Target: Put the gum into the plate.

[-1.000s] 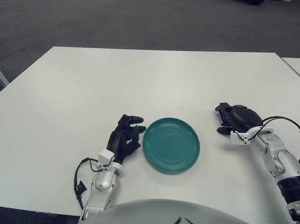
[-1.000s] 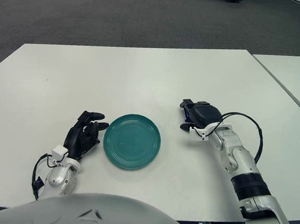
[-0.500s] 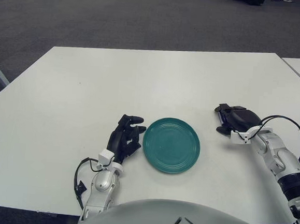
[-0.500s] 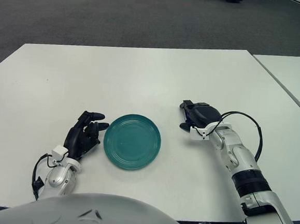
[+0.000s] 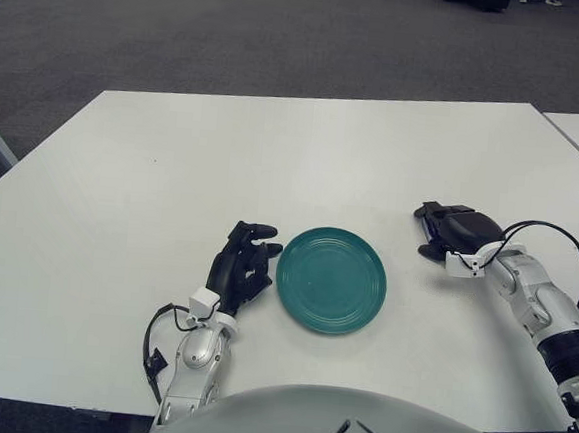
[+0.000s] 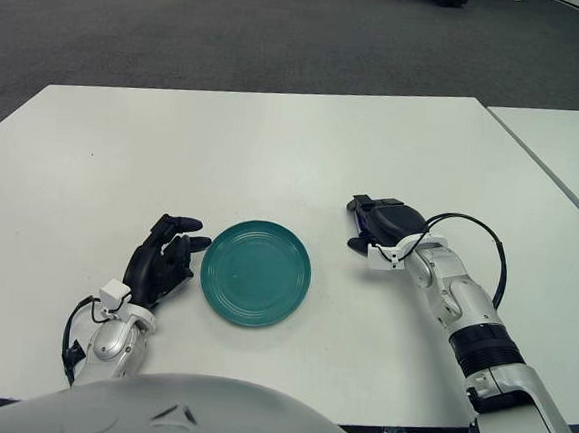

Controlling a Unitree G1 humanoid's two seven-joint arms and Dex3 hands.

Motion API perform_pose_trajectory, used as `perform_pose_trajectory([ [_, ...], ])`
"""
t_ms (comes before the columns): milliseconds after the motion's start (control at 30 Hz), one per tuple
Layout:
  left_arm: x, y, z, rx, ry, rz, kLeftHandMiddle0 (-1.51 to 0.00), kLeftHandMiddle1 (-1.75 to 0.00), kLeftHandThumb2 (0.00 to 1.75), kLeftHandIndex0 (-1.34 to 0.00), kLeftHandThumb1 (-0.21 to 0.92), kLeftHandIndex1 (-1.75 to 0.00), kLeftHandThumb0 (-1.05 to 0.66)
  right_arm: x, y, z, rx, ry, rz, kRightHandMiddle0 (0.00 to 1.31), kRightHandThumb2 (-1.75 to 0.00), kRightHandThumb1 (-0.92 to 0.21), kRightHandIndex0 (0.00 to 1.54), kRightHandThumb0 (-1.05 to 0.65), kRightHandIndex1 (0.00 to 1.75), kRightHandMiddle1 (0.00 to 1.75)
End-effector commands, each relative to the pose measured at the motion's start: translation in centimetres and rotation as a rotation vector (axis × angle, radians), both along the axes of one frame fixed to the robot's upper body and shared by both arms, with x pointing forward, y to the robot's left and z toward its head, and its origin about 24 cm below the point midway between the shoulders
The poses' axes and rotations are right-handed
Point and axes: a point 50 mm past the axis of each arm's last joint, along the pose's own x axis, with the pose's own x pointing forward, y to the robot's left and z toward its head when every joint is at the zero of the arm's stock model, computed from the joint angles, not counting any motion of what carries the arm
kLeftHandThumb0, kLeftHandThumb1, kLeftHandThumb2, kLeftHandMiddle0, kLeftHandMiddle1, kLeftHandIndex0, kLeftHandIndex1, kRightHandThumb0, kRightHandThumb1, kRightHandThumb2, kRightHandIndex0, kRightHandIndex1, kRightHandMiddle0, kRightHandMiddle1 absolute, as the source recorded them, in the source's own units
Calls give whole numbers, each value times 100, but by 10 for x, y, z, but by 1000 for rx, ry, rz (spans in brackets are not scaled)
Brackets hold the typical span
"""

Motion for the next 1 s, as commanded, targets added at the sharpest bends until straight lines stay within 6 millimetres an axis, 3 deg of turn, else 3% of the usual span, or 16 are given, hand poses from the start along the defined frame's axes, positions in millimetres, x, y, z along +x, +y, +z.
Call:
perform_pose_trajectory([
  [0,-1,2,-5,2,25,0,-46,-107,86,-37,83,-134,-51,-9,-11,-23,-4,133,-90,0,-45,-92,50,-71,20,82],
  [67,-1,3,-4,5,21,0,-46,-108,87,-37,83,-134,-51,-9,-11,-24,31,134,-117,0,-46,-92,51,-70,41,95],
  [233,0,4,-4,15,6,-3,-47,-109,88,-39,82,-135,-53,-9,-12,-26,118,125,-169,8,-45,-92,52,-64,114,140],
  [333,0,4,-3,25,-1,-1,-47,-111,87,-39,83,-135,-54,-10,-12,-27,178,109,-193,20,-56,-86,53,-48,138,161],
  [433,0,5,-3,34,-6,1,-47,-113,86,-39,84,-136,-56,-12,-12,-29,218,85,-205,26,-68,-79,57,-41,157,170],
  [567,0,6,-4,38,-9,6,-47,-114,84,-39,85,-137,-57,-13,-12,-30,250,53,-207,31,-77,-73,63,-39,170,174],
  [967,1,7,-4,29,-16,9,-48,-115,85,-41,83,-138,-55,-14,-10,-28,293,-49,-195,37,-90,-64,77,-40,175,175],
])
